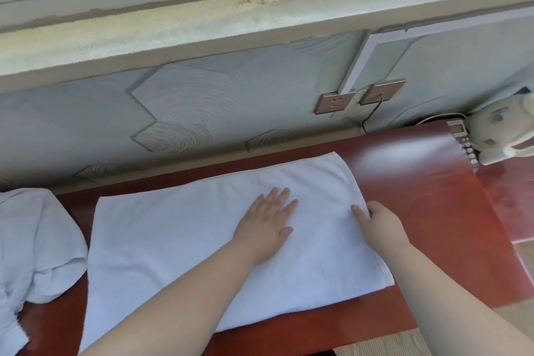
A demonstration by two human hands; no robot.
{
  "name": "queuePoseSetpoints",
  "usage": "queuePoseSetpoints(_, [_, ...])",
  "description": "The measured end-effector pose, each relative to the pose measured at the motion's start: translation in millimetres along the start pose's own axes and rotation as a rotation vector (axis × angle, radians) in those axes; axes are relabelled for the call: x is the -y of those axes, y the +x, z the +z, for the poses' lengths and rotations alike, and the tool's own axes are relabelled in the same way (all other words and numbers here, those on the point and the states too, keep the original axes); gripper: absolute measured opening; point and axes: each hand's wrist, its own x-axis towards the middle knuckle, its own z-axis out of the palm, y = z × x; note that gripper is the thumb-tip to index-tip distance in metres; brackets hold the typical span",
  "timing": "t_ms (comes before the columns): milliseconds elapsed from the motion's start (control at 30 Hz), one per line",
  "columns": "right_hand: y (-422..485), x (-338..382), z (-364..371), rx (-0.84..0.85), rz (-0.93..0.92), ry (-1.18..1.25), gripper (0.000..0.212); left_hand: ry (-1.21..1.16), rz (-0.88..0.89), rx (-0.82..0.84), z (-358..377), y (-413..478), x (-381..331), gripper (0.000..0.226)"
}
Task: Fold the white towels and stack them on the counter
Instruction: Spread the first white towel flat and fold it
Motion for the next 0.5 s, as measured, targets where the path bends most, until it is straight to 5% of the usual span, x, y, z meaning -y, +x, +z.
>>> queuePoseSetpoints(233, [-6, -37, 4, 0.136, -0.007, -0.012, 0.04, 0.133, 0.013, 0.007, -10, 119, -34, 0.069])
queuePoseSetpoints(367, [-28, -67, 1, 0.135, 0.034, 0.004, 0.034, 0.01, -0.072, 0.062, -40, 157, -36, 0.071])
queuePoseSetpoints(500, [-58, -81, 3, 0.083, 0.005, 0.103, 0.035, -0.132, -0.109, -0.051, -76, 181, -54, 0.075])
